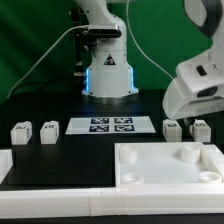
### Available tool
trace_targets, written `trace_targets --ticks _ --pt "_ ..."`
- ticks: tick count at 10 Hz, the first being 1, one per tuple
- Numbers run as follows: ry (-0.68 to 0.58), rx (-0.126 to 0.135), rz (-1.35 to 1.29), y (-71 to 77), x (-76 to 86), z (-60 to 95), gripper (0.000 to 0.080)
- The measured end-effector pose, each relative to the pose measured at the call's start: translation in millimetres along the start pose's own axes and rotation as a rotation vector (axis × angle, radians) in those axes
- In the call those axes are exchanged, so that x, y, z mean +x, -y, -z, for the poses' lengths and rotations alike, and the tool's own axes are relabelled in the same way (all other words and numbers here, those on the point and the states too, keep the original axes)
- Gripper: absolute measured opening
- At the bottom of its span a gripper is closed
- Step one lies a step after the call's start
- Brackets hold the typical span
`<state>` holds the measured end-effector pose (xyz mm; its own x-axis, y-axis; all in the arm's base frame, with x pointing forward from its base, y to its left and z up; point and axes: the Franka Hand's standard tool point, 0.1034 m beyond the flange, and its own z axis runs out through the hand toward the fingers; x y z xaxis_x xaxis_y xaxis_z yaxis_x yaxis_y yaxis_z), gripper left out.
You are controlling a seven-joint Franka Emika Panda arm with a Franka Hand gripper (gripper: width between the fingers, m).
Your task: Assemble one leg
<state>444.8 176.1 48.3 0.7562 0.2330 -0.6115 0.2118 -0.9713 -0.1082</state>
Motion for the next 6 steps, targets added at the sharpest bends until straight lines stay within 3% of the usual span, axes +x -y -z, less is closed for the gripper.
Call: trace_targets --ticks 2,3,6 --pt "0.291 -0.006 -0.091 5.7 -5.3 -8.9 0.0649" --pt "0.324 -0.002 -0.086 6.7 5.2 -10.3 0.0649" --pt "0.316 0.000 -0.087 6.5 6.8 -10.6 0.0649"
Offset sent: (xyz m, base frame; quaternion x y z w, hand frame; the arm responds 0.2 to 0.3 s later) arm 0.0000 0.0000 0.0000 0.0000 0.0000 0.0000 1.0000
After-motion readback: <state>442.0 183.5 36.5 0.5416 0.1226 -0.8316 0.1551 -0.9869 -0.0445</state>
